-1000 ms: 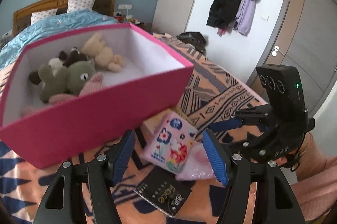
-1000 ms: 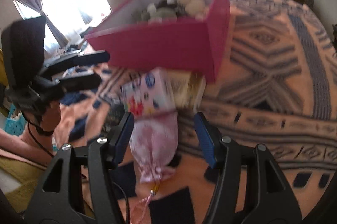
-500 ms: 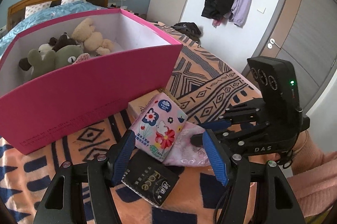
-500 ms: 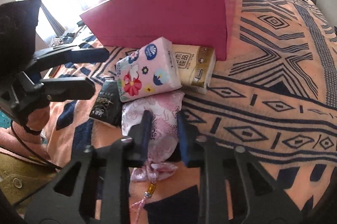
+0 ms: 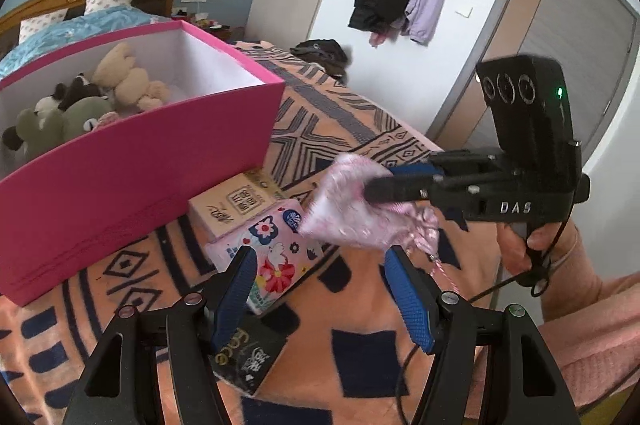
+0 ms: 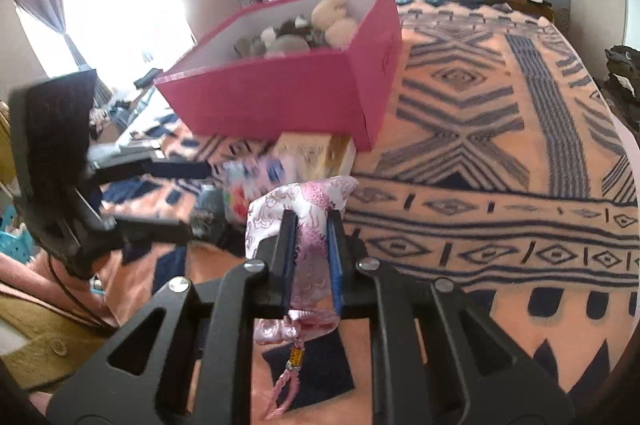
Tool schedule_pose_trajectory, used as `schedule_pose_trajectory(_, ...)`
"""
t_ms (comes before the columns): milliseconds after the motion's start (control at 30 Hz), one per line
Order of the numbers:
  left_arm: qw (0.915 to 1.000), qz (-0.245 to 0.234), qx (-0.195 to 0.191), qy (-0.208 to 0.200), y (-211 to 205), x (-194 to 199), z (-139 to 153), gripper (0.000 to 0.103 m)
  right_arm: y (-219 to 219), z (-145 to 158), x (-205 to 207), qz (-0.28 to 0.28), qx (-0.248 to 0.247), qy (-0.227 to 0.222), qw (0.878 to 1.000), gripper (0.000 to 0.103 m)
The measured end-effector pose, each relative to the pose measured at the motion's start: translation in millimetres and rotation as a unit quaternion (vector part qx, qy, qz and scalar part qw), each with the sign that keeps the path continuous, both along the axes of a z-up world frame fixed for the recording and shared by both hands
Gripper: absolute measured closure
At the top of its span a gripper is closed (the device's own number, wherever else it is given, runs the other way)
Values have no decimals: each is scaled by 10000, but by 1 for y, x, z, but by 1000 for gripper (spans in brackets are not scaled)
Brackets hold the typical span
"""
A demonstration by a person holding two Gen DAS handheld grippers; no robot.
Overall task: Organize objects
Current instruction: 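Grasp the pink satin drawstring pouch beside the box with the right gripper, then carry the pouch over the pink box with the right gripper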
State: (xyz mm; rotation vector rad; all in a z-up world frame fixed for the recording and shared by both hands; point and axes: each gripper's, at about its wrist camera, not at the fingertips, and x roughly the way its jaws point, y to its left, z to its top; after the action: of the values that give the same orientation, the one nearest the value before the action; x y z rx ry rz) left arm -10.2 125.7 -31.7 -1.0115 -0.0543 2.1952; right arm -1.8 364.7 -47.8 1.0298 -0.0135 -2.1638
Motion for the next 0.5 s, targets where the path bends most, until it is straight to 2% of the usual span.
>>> schedule_pose_trajectory(200, 9997, -118, 204, -79, 4, -2, 4, 36, -15, 20, -1, 173, -350, 200, 9990, 87)
schedule_pose_trajectory(267, 9996, -95, 271, -50, 4, -4, 8, 40, -22, 25, -1, 259, -424, 278, 9984, 87)
schedule_pose_trajectory(333, 9997, -7, 216, 88, 5, -5, 15, 50, -29, 31, -3, 335, -514, 351, 9975, 87)
schedule_pose_trajectory(500, 9993, 155, 208, 255, -3, -12, 28, 55, -41, 43, -11, 417, -519, 557, 9962, 87)
